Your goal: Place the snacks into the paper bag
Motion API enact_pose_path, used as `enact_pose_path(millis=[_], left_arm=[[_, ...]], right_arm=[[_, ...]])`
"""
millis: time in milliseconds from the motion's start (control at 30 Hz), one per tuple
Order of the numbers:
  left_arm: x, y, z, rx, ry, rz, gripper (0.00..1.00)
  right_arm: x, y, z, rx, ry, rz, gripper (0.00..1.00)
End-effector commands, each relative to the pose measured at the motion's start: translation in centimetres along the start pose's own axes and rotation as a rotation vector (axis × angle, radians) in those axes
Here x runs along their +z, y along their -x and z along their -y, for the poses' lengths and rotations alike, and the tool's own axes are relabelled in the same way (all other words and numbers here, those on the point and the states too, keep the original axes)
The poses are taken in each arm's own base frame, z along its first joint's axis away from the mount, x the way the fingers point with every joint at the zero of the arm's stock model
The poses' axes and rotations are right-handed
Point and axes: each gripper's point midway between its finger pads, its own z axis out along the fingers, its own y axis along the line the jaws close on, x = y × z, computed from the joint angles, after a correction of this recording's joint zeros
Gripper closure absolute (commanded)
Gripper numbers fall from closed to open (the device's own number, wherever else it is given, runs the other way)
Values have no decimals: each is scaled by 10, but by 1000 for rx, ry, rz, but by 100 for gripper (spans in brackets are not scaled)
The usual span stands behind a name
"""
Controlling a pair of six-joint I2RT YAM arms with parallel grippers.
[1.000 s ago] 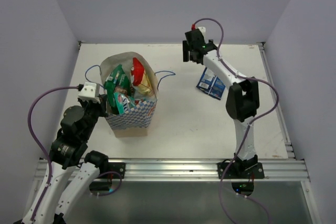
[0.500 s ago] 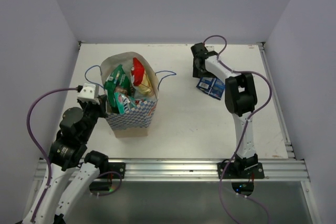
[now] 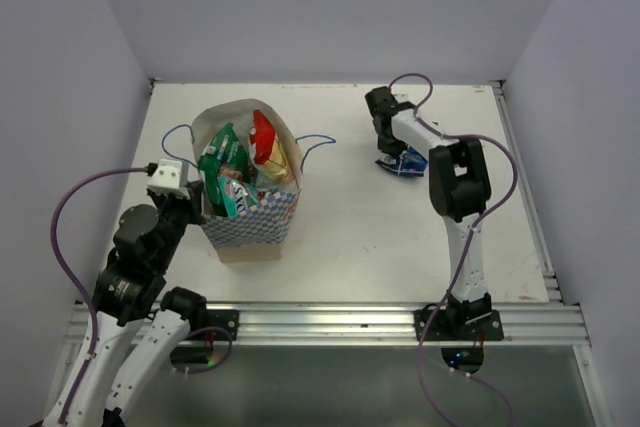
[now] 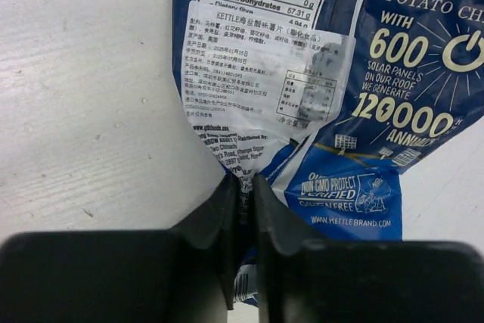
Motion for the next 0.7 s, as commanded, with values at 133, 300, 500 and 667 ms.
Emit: enact_pose_path(millis=[133, 300, 500, 667], left_arm=[[-1, 20, 7, -1, -39, 79, 100], [0, 20, 8, 1, -47, 79, 100], [1, 19, 9, 2, -48, 74, 100], [1, 18, 9, 1, -46, 70, 100]], right_arm=[[-14, -7, 11, -5, 4, -13, 100], [-102, 48, 23, 65, 111, 200, 100], [-268, 118, -16, 76, 480, 547, 100], [-410, 129, -62, -11, 897, 711, 100]])
